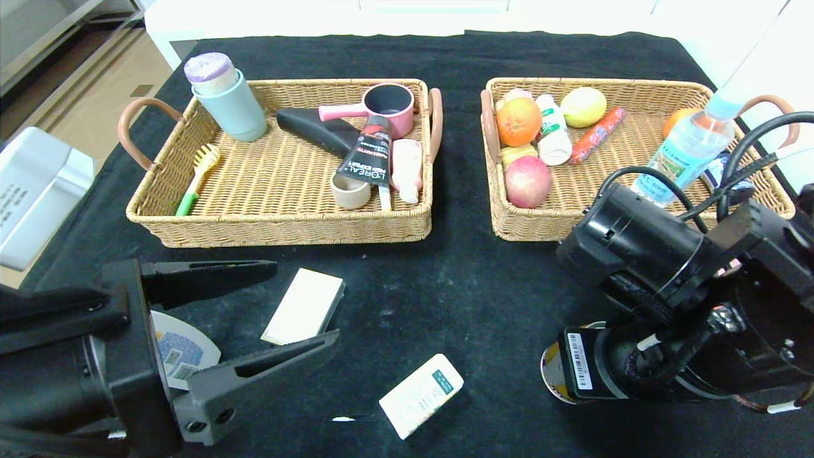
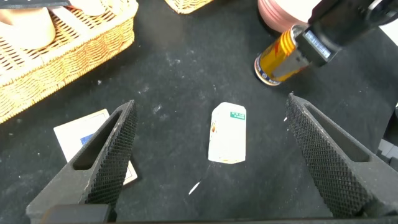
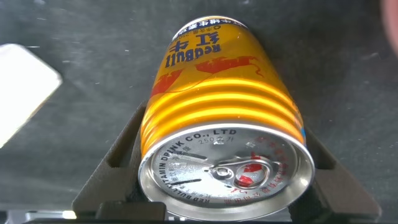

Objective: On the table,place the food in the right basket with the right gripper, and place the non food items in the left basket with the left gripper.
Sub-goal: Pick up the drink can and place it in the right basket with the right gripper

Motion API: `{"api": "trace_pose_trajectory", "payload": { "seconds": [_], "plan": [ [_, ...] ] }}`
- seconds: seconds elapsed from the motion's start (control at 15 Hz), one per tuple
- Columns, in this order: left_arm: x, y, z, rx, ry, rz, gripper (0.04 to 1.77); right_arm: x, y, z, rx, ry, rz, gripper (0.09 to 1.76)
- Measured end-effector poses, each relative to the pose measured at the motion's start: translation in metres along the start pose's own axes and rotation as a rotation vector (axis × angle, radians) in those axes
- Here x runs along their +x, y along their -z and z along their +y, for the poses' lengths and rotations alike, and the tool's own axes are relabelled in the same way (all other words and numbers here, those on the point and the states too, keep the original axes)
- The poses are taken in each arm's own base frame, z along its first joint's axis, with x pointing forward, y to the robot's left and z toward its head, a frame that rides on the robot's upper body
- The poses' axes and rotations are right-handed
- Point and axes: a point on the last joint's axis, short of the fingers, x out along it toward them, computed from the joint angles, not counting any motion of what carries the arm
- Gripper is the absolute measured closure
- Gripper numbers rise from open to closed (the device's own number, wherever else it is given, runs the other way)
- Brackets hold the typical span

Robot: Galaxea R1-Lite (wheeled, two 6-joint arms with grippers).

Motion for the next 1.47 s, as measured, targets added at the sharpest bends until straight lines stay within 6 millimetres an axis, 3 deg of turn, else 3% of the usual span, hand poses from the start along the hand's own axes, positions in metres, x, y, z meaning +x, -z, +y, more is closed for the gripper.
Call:
{"api": "trace_pose_trajectory", "payload": {
  "seconds": [0.33,0.87,1.07,1.47],
  "plan": [
    [0.001,0.001,-0.001,0.000,0.004,0.007,0.09,-0.032,-0.002,-0.007,-0.061,-0.077,-0.078,0.66],
    [0.001,0.001,-0.003,0.001,0.017,0.008,0.09,-0.082,-0.035,-0.009,-0.006,-0.152,-0.390,0.66],
    [0.001,0.001,-0.003,0.002,0.017,0.006,0.09,-0.086,-0.051,-0.009,0.004,-0.143,-0.522,0.66],
    [0.001,0.002,-0.003,0.002,0.016,0.007,0.09,-0.071,-0.086,-0.016,0.070,-0.036,-0.677,0.66]
  ]
}}
